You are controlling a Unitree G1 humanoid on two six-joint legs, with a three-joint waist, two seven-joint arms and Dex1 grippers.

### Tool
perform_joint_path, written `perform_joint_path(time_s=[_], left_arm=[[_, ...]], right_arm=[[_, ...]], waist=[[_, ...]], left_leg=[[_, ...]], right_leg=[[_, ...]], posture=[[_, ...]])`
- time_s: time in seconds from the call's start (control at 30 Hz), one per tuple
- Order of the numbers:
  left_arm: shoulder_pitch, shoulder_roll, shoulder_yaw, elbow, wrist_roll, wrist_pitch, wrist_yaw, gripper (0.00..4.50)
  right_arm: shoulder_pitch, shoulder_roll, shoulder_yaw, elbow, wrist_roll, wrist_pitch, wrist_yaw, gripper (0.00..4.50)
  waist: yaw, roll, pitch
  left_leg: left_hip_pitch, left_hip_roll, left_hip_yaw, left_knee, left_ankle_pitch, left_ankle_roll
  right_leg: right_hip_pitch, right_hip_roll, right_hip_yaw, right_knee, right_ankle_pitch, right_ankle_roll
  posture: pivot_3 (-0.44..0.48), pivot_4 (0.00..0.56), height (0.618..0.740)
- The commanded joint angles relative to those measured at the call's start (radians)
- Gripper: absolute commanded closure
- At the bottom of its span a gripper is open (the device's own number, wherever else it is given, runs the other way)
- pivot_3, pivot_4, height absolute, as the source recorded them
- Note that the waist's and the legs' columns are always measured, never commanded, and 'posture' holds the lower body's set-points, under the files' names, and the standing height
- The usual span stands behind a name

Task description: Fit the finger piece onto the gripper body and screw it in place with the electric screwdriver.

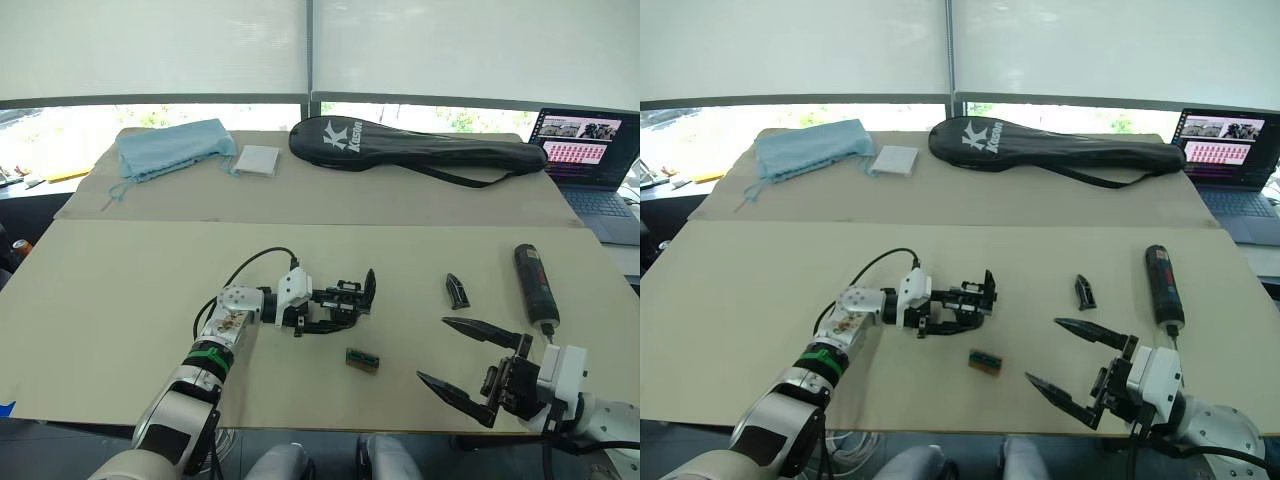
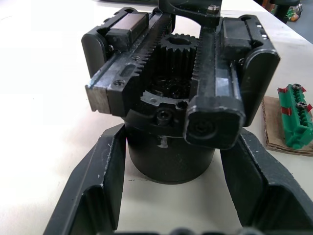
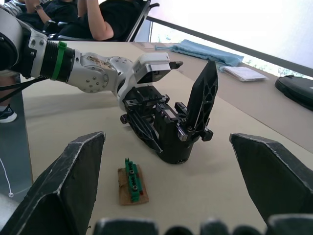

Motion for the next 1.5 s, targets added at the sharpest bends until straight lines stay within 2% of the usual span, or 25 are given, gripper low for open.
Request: perform_joint_path(time_s=[0.03,0.13,0.3,0.53,0.8,1.13,1.2,1.3,1.5], left_arm=[[0.045,-0.005,0.0,-0.075,-0.016,0.019,-0.009,2.2],[0.086,0.001,0.019,-0.187,-0.028,0.073,0.052,2.2],[0.197,-0.004,0.055,-0.473,0.002,0.272,0.309,2.2],[0.366,-0.042,0.029,-0.729,0.041,0.407,0.528,2.2],[0.425,-0.072,-0.003,-0.809,0.074,0.441,0.652,2.2],[0.448,-0.031,-0.063,-0.792,0.096,0.429,0.648,2.2],[0.449,-0.028,-0.069,-0.792,0.088,0.431,0.638,1.17],[0.453,-0.02,-0.065,-0.792,0.073,0.435,0.629,0.03],[0.451,0.023,-0.058,-0.793,0.019,0.43,0.543,0.03]], right_arm=[[0.0,-0.007,-0.02,-0.031,0.005,-0.006,-0.001,0.0],[-0.001,-0.006,-0.018,-0.031,0.004,-0.004,-0.002,0.0],[0.011,-0.002,-0.019,-0.03,0.003,-0.01,0.0,0.0],[0.016,-0.004,-0.021,-0.022,0.006,-0.015,0.007,0.0],[0.013,-0.03,-0.048,-0.02,0.028,0.002,0.028,0.0],[-0.004,-0.057,-0.059,-0.029,0.046,0.032,0.034,0.0],[-0.004,-0.056,-0.059,-0.03,0.046,0.035,0.035,0.0],[-0.004,-0.052,-0.06,-0.03,0.046,0.036,0.039,0.0],[-0.005,-0.045,-0.059,-0.022,0.041,0.032,0.045,0.0]], waist=[[-0.002,0.0,0.0],[-0.003,0.0,0.0],[-0.002,0.0,0.0],[-0.003,0.0,0.0],[0.0,0.0,0.0],[-0.001,0.0,0.0],[0.001,0.0,0.0],[0.0,0.0,0.0],[-0.002,0.001,0.0]], left_leg=[[0.0,0.0,0.0,0.0,0.0,0.0],[0.0,0.0,0.0,0.0,0.0,0.0],[-0.001,0.0,0.0,0.0,0.0,0.001],[0.0,0.0,0.0,-0.001,-0.001,-0.001],[0.0,0.0,0.0,-0.001,-0.002,-0.003],[0.0,0.0,0.0,-0.001,-0.002,-0.003],[0.0,0.0,0.0,-0.001,-0.002,-0.003],[0.0,0.0,0.0,-0.001,-0.002,-0.003],[0.0,0.0,0.0,-0.001,-0.002,-0.003]], right_leg=[[0.0,0.0,0.0,0.0,0.0,0.0],[-0.001,0.0,0.0,0.0,0.0,0.0],[-0.001,0.0,0.001,0.0,0.0,0.0],[-0.001,0.0,0.002,0.0,0.0,0.0],[-0.001,0.0,0.001,0.0,0.0,0.001],[0.0,0.0,0.001,0.0,-0.001,0.001],[0.0,0.0,0.001,0.0,-0.001,0.001],[0.0,0.0,0.001,0.0,-0.001,0.001],[0.0,0.0,0.001,0.0,-0.001,0.001]], posture=[[0.0,0.15,0.74],[0.0,0.15,0.74],[0.0,0.15,0.74],[0.0,0.15,0.74],[0.0,0.15,0.74],[0.0,0.15,0.74],[0.0,0.15,0.74],[0.0,0.15,0.74],[0.0,0.15,0.74]])
